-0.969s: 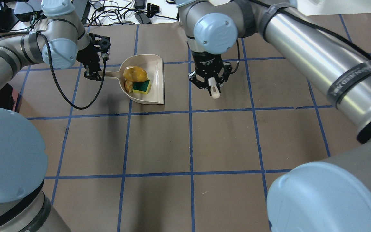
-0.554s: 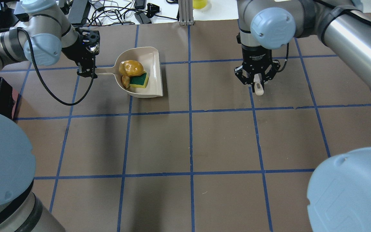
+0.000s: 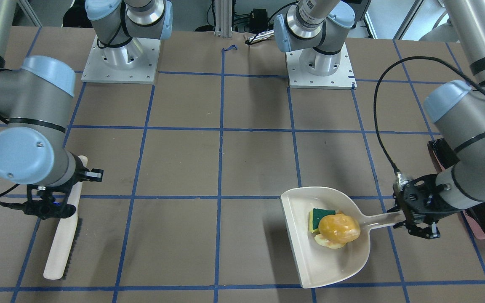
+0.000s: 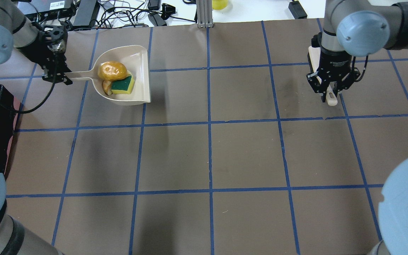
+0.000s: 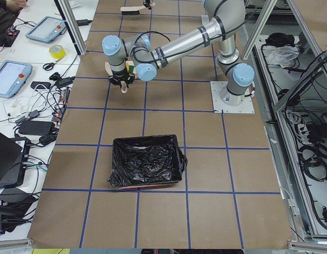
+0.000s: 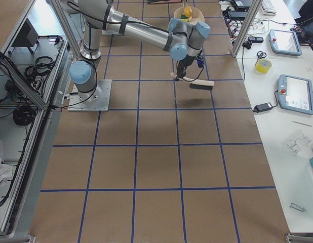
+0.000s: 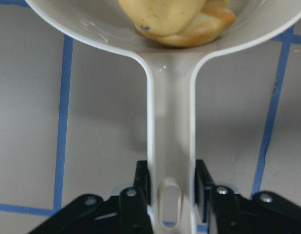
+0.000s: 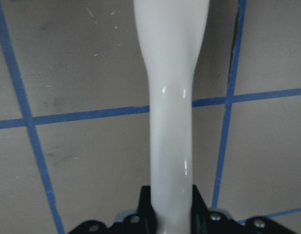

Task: Sweep and dump trash into bin
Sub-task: 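Carry the dustpan over the bin with the left gripper while the right lowers the brush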

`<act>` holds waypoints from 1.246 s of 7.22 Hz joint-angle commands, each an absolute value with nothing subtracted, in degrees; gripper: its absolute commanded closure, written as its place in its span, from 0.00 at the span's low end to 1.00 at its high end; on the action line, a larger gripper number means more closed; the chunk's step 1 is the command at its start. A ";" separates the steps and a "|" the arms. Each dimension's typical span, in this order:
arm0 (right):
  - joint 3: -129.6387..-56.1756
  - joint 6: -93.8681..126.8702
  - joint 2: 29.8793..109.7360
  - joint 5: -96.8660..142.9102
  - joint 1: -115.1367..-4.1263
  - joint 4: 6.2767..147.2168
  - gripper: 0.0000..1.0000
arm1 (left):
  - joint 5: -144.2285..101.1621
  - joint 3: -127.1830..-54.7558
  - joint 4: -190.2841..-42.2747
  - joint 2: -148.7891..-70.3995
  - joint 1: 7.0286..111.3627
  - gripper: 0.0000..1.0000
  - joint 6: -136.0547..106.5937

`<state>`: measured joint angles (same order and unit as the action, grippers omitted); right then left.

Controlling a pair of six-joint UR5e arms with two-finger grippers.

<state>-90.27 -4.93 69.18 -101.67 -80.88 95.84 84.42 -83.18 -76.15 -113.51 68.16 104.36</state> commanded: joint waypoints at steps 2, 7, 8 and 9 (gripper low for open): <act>-98.52 -19.40 70.93 -100.63 -74.71 108.35 0.87 | 83.94 -80.70 -83.99 -110.66 54.28 1.00 123.69; -98.88 -19.86 69.00 -99.76 -71.63 108.63 0.87 | 84.55 -63.31 -96.15 -117.84 34.49 1.00 149.20; -98.88 -19.78 68.82 -99.76 -71.63 108.89 0.86 | 86.90 -60.93 -95.63 -119.78 33.15 1.00 152.46; -98.96 -19.78 68.82 -99.76 -71.63 108.98 0.84 | 89.53 -57.43 -92.93 -122.14 33.05 1.00 157.28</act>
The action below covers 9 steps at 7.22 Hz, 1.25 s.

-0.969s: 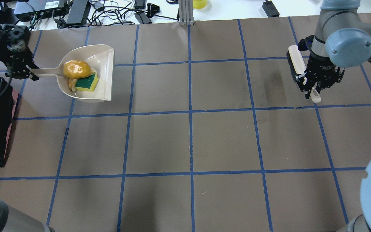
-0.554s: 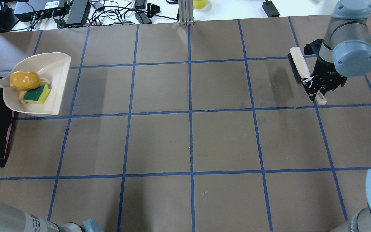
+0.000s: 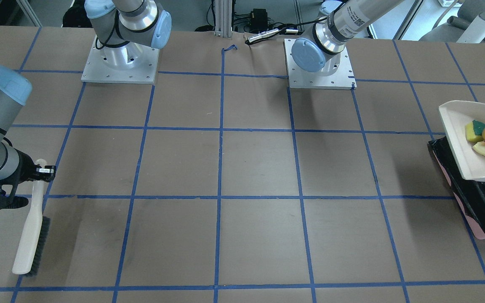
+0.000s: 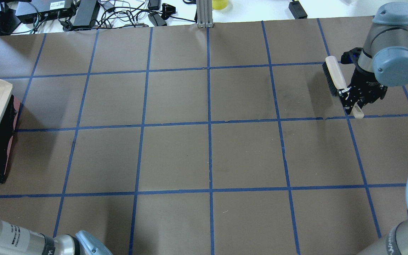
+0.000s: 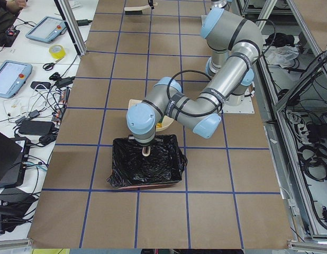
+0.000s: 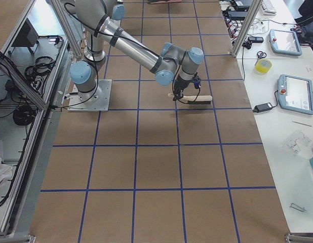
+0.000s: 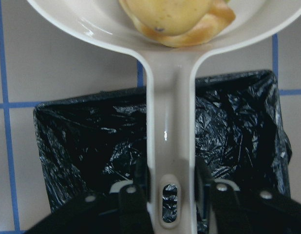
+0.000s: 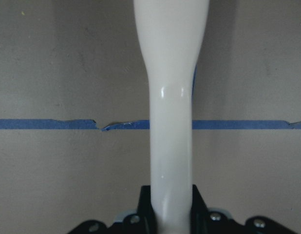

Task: Sweep and dump trash into bin
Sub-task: 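Carry the dustpan over the bin with the left gripper while the right lowers the brush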

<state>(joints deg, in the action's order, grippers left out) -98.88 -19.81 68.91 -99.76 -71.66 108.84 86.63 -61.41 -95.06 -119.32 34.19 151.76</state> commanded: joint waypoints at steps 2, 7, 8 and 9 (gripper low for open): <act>-99.23 -19.77 68.56 -99.93 -71.63 108.90 0.83 | 92.81 -51.62 -91.06 -126.72 32.87 1.00 160.91; -99.23 -19.86 68.29 -99.76 -70.93 108.72 0.83 | 96.68 -51.15 -77.37 -128.94 33.04 1.00 166.73; -99.23 -20.47 68.20 -100.02 -70.93 108.72 0.74 | 96.59 -51.85 -73.95 -129.02 33.22 1.00 166.90; -99.32 -21.70 68.20 -100.02 -70.93 108.72 0.38 | 96.77 -52.73 -73.57 -128.24 33.40 1.00 166.90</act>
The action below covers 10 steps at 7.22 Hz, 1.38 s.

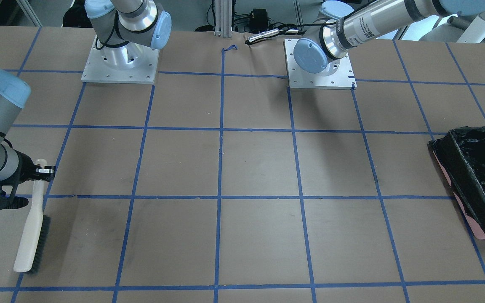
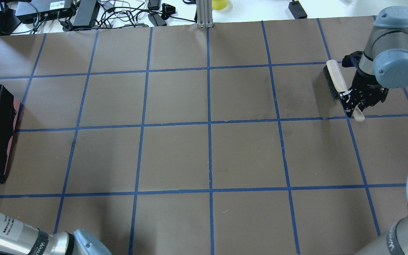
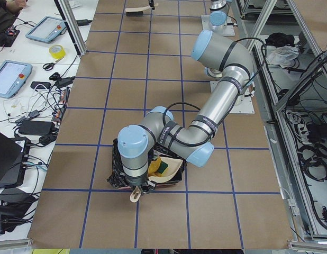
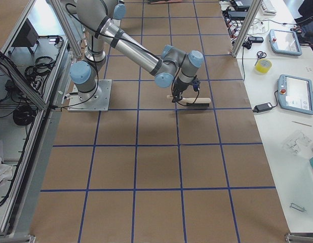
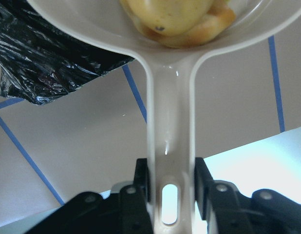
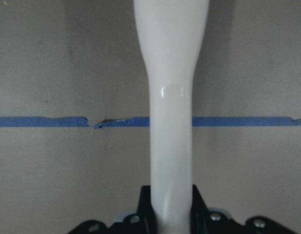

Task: Sweep and dump trash into bin
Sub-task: 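Tilt the dustpan into the bin with the left gripper while the right releases the brush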

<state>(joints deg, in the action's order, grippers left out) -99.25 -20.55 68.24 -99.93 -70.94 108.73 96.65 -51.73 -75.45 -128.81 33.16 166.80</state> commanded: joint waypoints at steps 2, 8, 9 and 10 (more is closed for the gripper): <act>-99.67 -21.62 68.29 -100.11 -70.32 108.81 0.16 | 97.03 -57.19 -66.40 -126.75 33.66 1.00 166.99; -98.26 -21.36 76.69 -99.84 -70.31 107.24 0.00 | 103.35 -71.71 -54.32 -117.43 35.77 1.00 166.73; -96.96 -21.01 79.95 -99.84 -70.49 104.01 0.00 | 103.36 -71.81 -54.32 -117.33 35.95 1.00 166.73; -94.86 -20.92 82.50 -99.58 -70.84 99.62 0.00 | 103.36 -72.42 -53.97 -117.25 36.03 1.00 166.64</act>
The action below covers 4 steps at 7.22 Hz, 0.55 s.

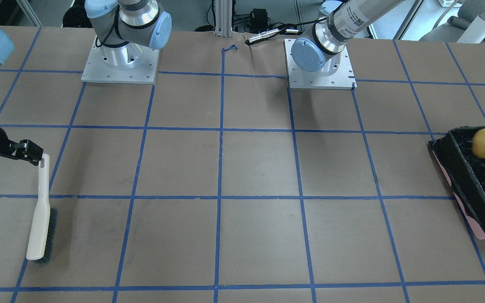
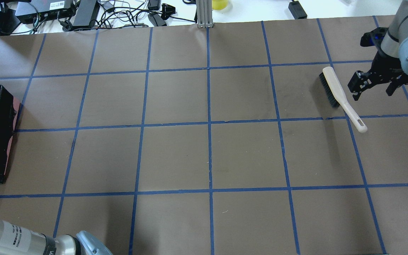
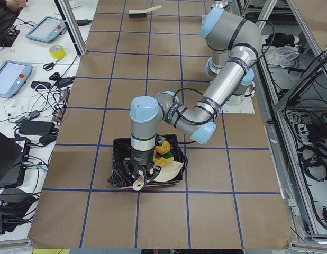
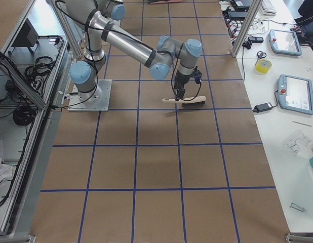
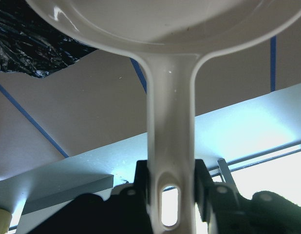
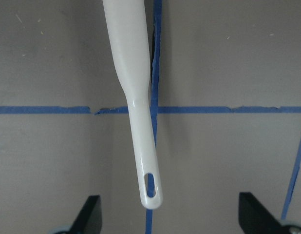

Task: Sweep and dump trash into bin
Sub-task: 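Tilt the dustpan into the bin with the left gripper while the right releases the brush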

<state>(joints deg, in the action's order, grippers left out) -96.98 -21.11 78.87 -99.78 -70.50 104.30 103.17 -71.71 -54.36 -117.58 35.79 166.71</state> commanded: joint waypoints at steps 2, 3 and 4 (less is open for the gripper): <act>-91.07 -18.57 86.38 -99.58 -74.95 91.88 0.00 | 103.62 -75.83 -46.78 -117.16 36.04 1.00 166.82; -89.66 -12.98 87.35 -99.49 -78.28 89.32 0.00 | 105.54 -76.11 -46.67 -116.72 36.12 1.00 166.82; -88.69 -3.78 87.19 -95.32 -83.53 89.47 0.00 | 105.47 -76.20 -46.67 -116.28 36.38 1.00 166.90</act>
